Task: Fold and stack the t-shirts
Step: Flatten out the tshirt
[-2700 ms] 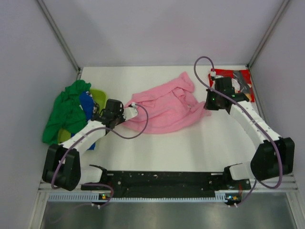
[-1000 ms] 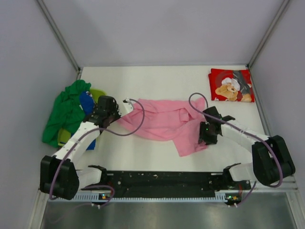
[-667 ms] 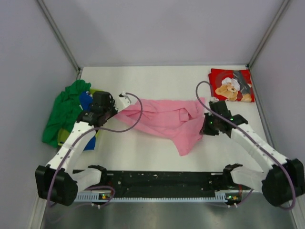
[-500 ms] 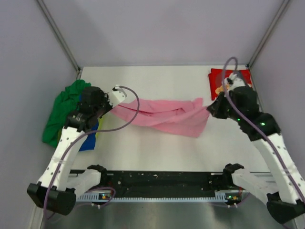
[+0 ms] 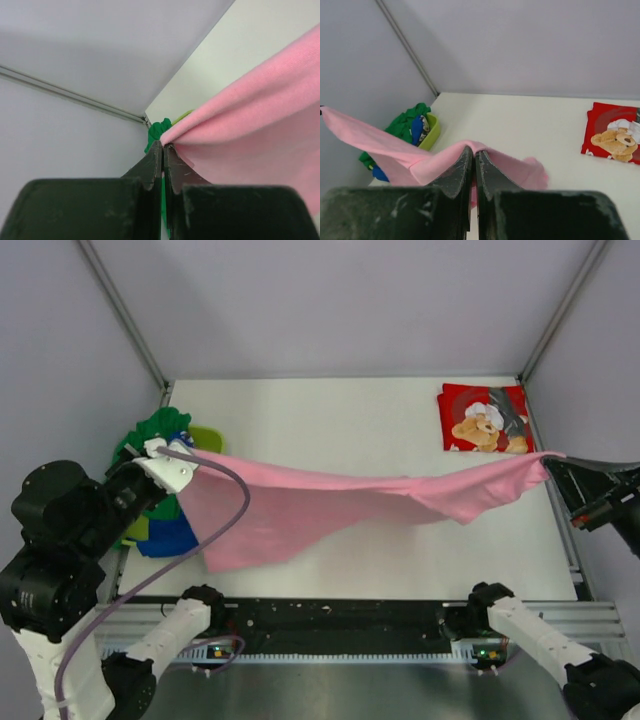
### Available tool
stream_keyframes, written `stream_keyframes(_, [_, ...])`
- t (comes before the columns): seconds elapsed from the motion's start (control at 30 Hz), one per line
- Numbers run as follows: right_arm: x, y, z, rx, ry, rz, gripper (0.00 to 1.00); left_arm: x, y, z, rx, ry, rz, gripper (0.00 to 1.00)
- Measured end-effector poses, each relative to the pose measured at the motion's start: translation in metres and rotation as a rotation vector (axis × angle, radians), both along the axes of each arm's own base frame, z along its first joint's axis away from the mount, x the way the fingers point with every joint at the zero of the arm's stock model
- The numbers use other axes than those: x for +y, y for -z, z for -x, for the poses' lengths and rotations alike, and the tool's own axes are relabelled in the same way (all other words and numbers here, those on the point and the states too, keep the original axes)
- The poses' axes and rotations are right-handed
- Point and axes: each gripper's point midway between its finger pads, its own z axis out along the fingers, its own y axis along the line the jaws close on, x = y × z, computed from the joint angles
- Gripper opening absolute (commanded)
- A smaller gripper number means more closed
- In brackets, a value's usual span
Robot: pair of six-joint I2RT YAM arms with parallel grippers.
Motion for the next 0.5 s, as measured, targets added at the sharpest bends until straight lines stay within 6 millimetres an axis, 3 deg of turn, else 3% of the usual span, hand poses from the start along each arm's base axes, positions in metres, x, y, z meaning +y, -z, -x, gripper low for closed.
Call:
stream_keyframes(0.1, [0.0, 0.002, -0.003, 0.008, 0.005, 0.008, 0.0, 0.002, -0.004, 0.005, -0.007, -0.002, 0.002, 0.0])
stream_keyframes(0.2, [0.004, 0.014, -0.029, 0.061, 0.037, 0.044, 0.0, 0.001, 0.013, -0.013, 0.059, -0.025, -0.016, 0.0])
stream_keyframes(0.33, [0.02, 0.028, -0.105, 0.151, 0.095, 0.125, 0.0, 0.002, 0.053, -0.076, 0.204, -0.113, -0.075, 0.0])
stream_keyframes(0.5, [0.04, 0.01, -0.243, 0.185, 0.143, 0.137, 0.0, -0.002, 0.082, -0.179, 0.268, -0.229, -0.129, 0.0])
